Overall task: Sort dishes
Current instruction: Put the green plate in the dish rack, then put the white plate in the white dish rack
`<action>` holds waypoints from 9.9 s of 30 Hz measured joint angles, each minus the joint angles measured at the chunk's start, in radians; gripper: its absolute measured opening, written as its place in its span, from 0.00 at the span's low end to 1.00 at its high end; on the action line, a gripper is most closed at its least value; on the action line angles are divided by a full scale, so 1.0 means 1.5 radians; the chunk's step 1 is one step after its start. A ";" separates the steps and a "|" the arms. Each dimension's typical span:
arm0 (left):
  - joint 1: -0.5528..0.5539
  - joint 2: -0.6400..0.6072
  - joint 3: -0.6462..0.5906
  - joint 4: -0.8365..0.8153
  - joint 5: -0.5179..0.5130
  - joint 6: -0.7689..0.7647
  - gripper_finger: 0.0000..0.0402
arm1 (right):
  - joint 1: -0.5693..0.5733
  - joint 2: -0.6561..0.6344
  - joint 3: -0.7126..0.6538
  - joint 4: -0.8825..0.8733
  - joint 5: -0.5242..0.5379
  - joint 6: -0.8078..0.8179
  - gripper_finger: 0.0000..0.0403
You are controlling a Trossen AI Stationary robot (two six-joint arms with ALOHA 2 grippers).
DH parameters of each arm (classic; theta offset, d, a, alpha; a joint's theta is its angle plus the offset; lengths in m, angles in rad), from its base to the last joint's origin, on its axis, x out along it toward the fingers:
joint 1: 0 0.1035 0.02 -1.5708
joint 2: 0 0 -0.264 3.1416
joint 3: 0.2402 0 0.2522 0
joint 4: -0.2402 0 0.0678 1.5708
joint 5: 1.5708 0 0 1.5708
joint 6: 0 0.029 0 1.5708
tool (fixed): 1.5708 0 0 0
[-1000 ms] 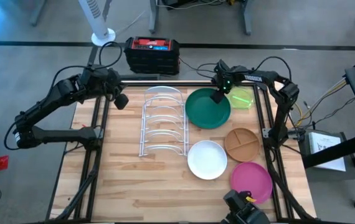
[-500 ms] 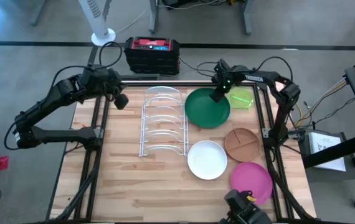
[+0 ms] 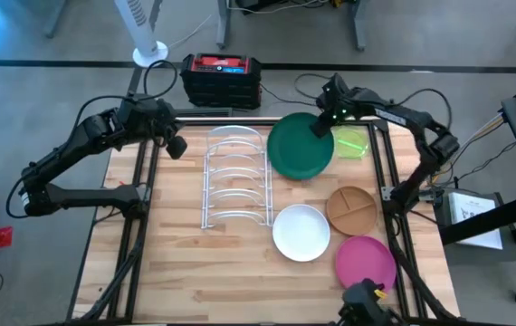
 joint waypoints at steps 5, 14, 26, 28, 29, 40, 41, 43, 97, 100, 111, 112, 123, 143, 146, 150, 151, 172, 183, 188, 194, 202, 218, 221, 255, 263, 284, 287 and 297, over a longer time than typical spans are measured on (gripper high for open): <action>0.000 0.000 0.000 0.022 0.000 -0.007 0.00 | 0.005 -0.096 0.000 0.001 0.015 0.008 0.00; 0.000 0.000 0.000 0.081 0.000 -0.007 0.00 | 0.054 -0.241 -0.004 0.042 0.076 0.013 0.00; -0.006 -0.001 0.000 0.201 0.014 0.032 0.00 | 0.176 -0.331 -0.114 0.292 0.235 0.000 0.00; -0.007 0.001 0.000 0.215 0.018 0.035 0.00 | 0.190 -0.340 -0.145 0.359 0.239 0.004 0.00; -0.009 0.002 -0.001 0.223 0.018 0.035 0.00 | 0.198 -0.344 -0.159 0.389 0.242 0.006 0.00; -0.018 -0.017 -0.107 0.410 0.086 0.039 0.00 | 0.304 -0.359 -0.282 0.726 0.312 -0.007 0.00; -0.018 -0.019 -0.117 0.421 0.087 0.039 0.00 | 0.313 -0.353 -0.292 0.758 0.324 -0.011 0.00; -0.018 -0.023 -0.136 0.441 0.087 0.039 0.00 | 0.332 -0.339 -0.305 0.812 0.343 -0.024 0.00; -0.025 -0.098 -0.158 0.517 0.035 0.046 0.00 | 0.482 -0.028 -0.304 1.160 0.496 -0.171 0.00; -0.025 -0.093 -0.158 0.517 0.035 0.046 0.00 | 0.483 -0.017 -0.304 1.158 0.499 -0.181 0.00; -0.025 -0.083 -0.158 0.517 0.035 0.044 0.00 | 0.490 0.020 -0.304 1.154 0.515 -0.193 0.00; -0.025 -0.083 -0.158 0.517 0.035 0.044 0.00 | 0.490 0.022 -0.304 1.153 0.515 -0.193 0.00; -0.025 -0.078 -0.158 0.517 0.035 0.039 0.00 | 0.489 0.047 -0.304 1.153 0.514 -0.184 0.00; -0.025 -0.061 -0.158 0.517 0.035 0.036 0.00 | 0.489 0.055 -0.304 1.096 0.512 -0.176 0.00; -0.025 -0.061 -0.158 0.517 0.035 0.036 0.00 | 0.489 0.055 -0.304 1.085 0.509 -0.175 0.00; -0.025 -0.061 -0.158 0.517 0.035 0.032 0.00 | 0.489 0.055 -0.304 1.083 0.508 -0.175 0.00; -0.025 -0.061 -0.158 0.517 0.035 0.032 0.00 | 0.489 0.055 -0.304 1.081 0.508 -0.176 0.00; -0.025 -0.061 -0.158 0.517 0.036 0.026 0.00 | 0.489 0.055 -0.304 1.059 0.505 -0.169 0.18; -0.025 -0.061 -0.158 0.505 0.035 0.026 0.00 | 0.489 0.047 -0.304 1.058 0.508 -0.150 0.31; -0.025 -0.061 -0.158 0.501 0.035 0.026 0.00 | 0.493 0.035 -0.304 1.043 0.509 -0.143 0.37; -0.025 -0.061 -0.158 0.501 0.035 0.026 0.00 | 0.501 0.024 -0.305 1.029 0.508 -0.127 0.43; -0.025 -0.061 -0.158 0.498 0.035 0.026 0.00 | 0.517 0.024 -0.305 1.012 0.509 -0.113 0.47; -0.025 -0.060 -0.159 0.449 0.035 0.014 0.00 | 0.536 0.018 -0.305 1.008 0.526 -0.120 0.48; -0.025 -0.060 -0.159 0.439 0.035 0.008 0.00 | 0.537 -0.005 -0.305 0.979 0.527 -0.116 0.48; -0.178 -0.024 -0.159 0.372 0.120 -0.055 0.00 | 0.505 -0.385 -0.305 -0.063 0.231 0.400 0.48; -0.210 -0.007 -0.159 0.370 0.119 -0.066 0.00 | 0.534 -0.296 -0.353 0.032 0.147 0.386 0.48; -0.218 -0.016 -0.154 0.361 0.117 -0.072 0.00 | 0.568 -0.144 -0.378 0.198 0.075 0.332 0.45; -0.218 -0.014 -0.154 0.361 0.117 -0.073 0.00 | 0.569 -0.148 -0.378 0.198 0.065 0.330 0.45; -0.218 -0.008 -0.154 0.360 0.117 -0.075 0.00 | 0.569 -0.166 -0.373 0.192 0.022 0.315 0.44</action>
